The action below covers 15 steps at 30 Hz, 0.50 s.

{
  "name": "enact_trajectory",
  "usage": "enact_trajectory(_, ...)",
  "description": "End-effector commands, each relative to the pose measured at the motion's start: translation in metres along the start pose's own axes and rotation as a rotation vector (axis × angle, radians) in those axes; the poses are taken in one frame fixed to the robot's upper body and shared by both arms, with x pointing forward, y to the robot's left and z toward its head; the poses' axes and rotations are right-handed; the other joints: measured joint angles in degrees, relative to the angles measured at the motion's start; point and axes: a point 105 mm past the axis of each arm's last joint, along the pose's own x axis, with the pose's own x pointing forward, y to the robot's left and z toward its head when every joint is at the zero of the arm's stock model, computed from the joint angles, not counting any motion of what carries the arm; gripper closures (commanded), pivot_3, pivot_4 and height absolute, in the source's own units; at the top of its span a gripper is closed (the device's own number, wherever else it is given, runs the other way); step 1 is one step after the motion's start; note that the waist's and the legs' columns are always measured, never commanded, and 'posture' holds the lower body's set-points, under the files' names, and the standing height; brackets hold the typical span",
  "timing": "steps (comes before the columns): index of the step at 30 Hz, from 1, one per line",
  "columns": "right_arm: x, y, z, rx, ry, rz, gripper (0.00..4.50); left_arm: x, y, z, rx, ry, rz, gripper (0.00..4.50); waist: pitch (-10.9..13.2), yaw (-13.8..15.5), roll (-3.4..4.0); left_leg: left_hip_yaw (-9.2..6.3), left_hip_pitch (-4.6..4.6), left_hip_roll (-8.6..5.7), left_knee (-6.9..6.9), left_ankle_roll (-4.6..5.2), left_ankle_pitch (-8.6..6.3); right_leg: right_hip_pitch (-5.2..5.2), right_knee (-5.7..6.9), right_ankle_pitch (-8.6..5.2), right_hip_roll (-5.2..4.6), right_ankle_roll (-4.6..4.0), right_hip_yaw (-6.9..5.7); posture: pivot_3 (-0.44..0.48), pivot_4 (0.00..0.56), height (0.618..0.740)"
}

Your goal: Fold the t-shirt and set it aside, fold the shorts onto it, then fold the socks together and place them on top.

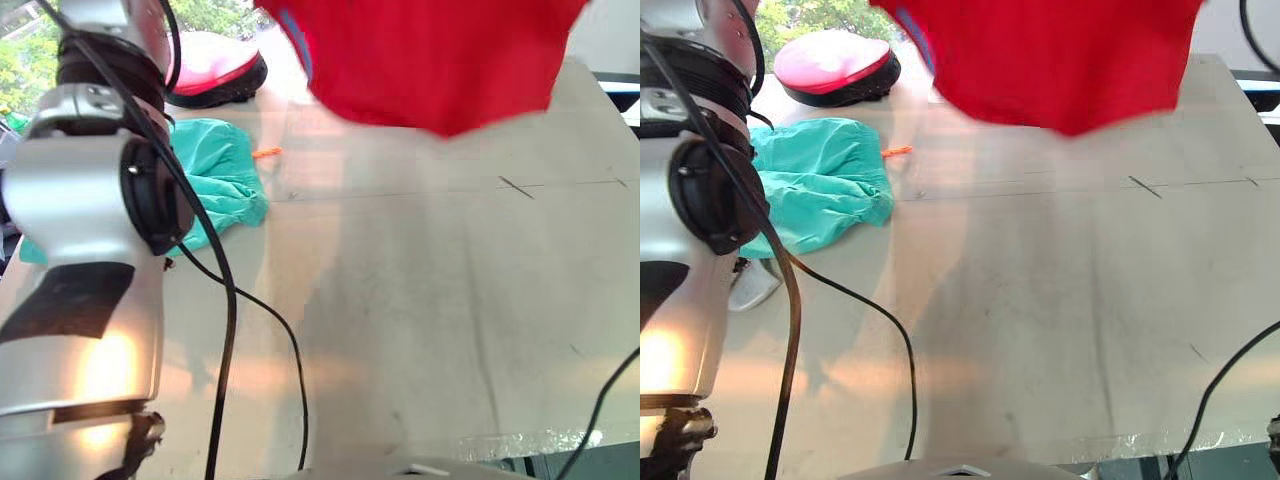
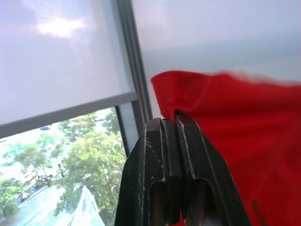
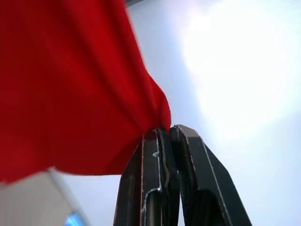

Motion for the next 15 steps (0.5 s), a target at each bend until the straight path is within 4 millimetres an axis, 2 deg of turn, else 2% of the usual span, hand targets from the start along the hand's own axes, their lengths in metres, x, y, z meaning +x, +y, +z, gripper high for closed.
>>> enact_trajectory(1, -0.010, -0.033, 0.003, -0.015, -0.022, -0.131, 4.48, -0.003, 0.012, 0.032, 0.017, -0.098, 0.025, 4.50, 0.0, 0.0, 0.01, 0.24, -0.09, -0.02, -0.06, 0.00, 0.00, -0.09, -0.07, -0.02, -0.21, 0.01, -0.24, 0.000, 0.150, 0.731)
enact_trajectory(4, -0.014, -0.025, -0.004, -0.024, -0.022, -0.092, 4.48, -0.007, 0.012, 0.033, 0.000, -0.121, -0.016, 4.50, 0.0, 0.0, 0.05, 0.36, -0.40, -0.20, 0.19, 0.00, 0.01, -0.16, -0.25, -0.03, -0.49, 0.04, -0.40, 0.000, 0.150, 0.731)
enact_trajectory(6, -0.016, -0.013, -0.012, -0.013, -0.016, -0.035, 4.48, -0.010, 0.010, 0.026, 0.004, -0.110, -0.060, 4.50, 0.0, 0.0, 0.04, 0.36, -0.73, -0.27, 0.59, 0.00, 0.01, -0.21, -0.31, -0.03, -0.60, 0.08, -0.52, 0.000, 0.150, 0.731)
enact_trajectory(10, -0.024, 0.012, -0.022, 0.026, -0.041, 0.073, 4.48, -0.022, 0.000, 0.007, -0.003, -0.084, -0.216, 4.50, 0.0, 0.0, 0.05, 0.39, -0.71, -0.35, 1.08, 0.01, 0.02, 0.03, -0.29, 0.01, -0.69, 0.17, -0.57, 0.000, 0.150, 0.731)
enact_trajectory(12, -0.030, 0.030, -0.025, 0.084, -0.081, 0.158, 4.48, -0.032, -0.008, -0.008, -0.014, -0.044, -0.329, 4.50, 0.0, -0.1, 0.05, 0.37, -0.69, -0.35, 1.44, 0.02, 0.02, 0.07, 0.02, 0.01, -0.68, 0.17, -0.59, 0.000, 0.150, 0.731)
enact_trajectory(15, -0.048, 0.072, -0.029, 0.187, -0.168, 0.347, 4.48, -0.061, -0.023, -0.043, -0.024, 0.056, -0.548, 4.50, 0.1, -0.7, 0.06, 0.28, -0.47, -0.35, 1.61, -0.10, 0.14, 0.35, 0.16, 0.09, -0.63, 0.28, -0.61, 0.000, 0.150, 0.731)
